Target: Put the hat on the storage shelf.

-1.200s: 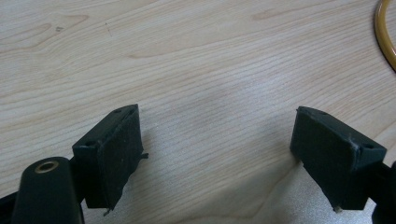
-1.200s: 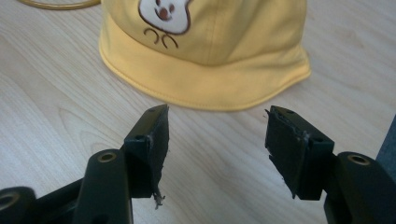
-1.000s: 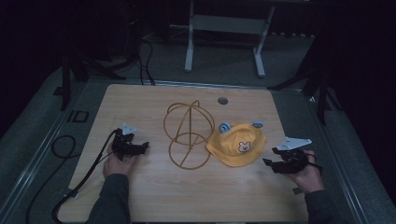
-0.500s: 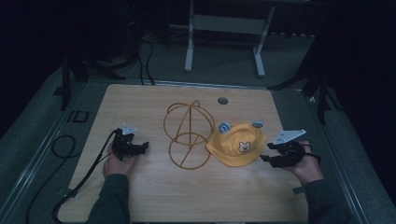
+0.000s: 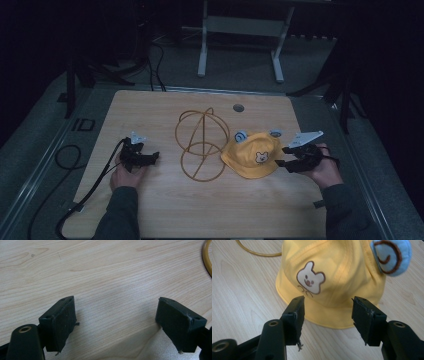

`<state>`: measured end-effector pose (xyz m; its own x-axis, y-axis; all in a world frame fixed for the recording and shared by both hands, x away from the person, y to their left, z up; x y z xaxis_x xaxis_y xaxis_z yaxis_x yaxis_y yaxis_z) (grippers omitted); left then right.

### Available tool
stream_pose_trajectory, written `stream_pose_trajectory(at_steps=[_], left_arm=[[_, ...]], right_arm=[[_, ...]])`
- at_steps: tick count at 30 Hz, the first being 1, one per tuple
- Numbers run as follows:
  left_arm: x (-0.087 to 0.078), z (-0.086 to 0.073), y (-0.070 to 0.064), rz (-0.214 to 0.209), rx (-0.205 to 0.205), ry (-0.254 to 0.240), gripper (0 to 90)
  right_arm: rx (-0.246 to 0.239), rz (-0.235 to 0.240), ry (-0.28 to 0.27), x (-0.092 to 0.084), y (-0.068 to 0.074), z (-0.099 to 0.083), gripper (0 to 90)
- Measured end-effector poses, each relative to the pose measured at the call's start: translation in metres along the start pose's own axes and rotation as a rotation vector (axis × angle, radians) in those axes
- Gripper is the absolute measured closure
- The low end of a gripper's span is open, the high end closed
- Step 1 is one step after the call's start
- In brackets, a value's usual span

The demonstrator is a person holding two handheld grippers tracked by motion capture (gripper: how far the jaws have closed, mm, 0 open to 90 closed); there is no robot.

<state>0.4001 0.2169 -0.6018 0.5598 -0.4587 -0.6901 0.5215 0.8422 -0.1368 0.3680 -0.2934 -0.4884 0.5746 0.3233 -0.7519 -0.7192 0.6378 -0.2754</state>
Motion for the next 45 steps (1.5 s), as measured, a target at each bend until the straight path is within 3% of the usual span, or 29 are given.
stream_pose_trajectory(at_steps=[7, 17, 25, 32, 43, 44, 45], left_arm=[[0.0, 0.0, 0.0, 0.0, 0.0, 0.0, 16.5], [0.0, 0.0, 0.0, 0.0, 0.0, 0.0, 16.4], [0.0, 0.0, 0.0, 0.001, 0.0, 0.0, 16.3], [0.0, 0.0, 0.0, 0.005, -0.003, 0.0, 16.0], [0.001, 0.0, 0.0, 0.007, -0.004, -0.001, 15.9], [0.001, 0.0, 0.0, 0.007, -0.004, -0.001, 15.9], [0.001, 0.0, 0.0, 0.007, -0.004, -0.001, 15.9]], right_arm=[[-0.004, 0.004, -0.01, 0.001, -0.003, 0.008, 42.6], [-0.098, 0.007, 0.009, 0.003, 0.0, 0.03, 39.0], [-0.115, 0.02, -0.008, -0.002, 0.003, 0.045, 38.9], [-0.152, 0.02, 0.011, -0.003, 0.003, 0.058, 39.2], [-0.148, 0.008, 0.008, -0.002, -0.001, 0.07, 35.7], [-0.135, 0.014, 0.011, -0.002, -0.002, 0.073, 29.1], [-0.136, 0.008, 0.016, -0.001, -0.002, 0.074, 28.6]])
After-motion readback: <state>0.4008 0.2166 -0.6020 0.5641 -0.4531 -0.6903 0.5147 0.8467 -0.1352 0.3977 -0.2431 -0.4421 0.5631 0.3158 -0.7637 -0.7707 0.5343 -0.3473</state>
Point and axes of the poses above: each handheld gripper's, and its own axes: x roughly forward along the jaws, z roughly out of its top, y roughly to its left, the point moved 4 cm from there along x, roughly forward along the jaws, and after that the axes turned 11 degrees about -z, right-handed, at the moved point
